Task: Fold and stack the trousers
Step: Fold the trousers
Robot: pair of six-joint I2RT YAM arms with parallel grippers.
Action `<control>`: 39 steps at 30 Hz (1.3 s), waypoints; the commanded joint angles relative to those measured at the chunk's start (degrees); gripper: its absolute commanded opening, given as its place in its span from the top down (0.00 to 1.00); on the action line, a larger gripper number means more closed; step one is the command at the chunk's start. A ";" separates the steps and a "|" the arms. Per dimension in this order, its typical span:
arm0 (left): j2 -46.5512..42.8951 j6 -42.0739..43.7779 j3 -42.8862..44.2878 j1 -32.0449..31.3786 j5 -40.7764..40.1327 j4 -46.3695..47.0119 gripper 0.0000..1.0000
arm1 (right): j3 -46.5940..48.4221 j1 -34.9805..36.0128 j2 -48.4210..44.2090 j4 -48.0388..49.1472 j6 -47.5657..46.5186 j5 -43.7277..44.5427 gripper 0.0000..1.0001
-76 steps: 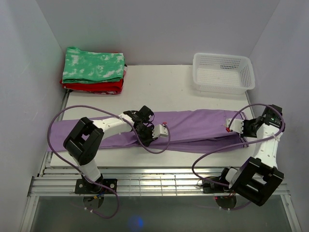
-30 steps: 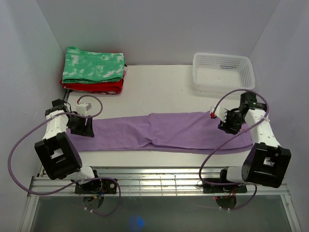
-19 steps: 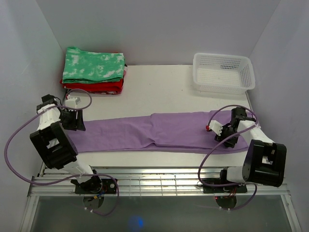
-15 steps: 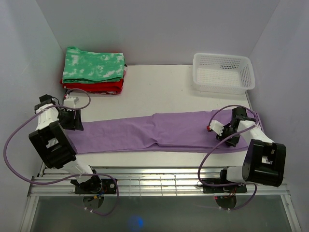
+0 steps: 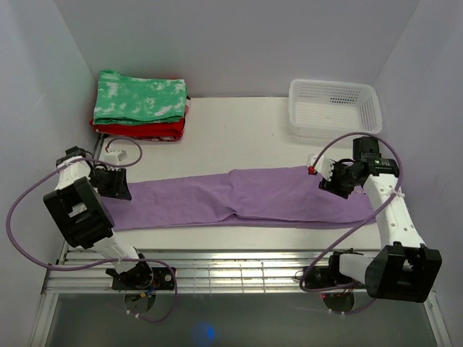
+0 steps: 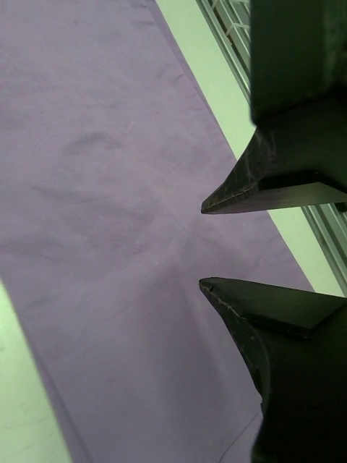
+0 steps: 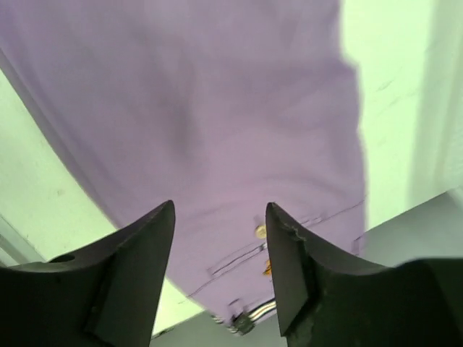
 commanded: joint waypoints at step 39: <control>9.09 -9.41 1.15 -1.21 -4.01 6.16 0.49 | -3.37 62.77 20.01 36.29 47.11 13.75 0.61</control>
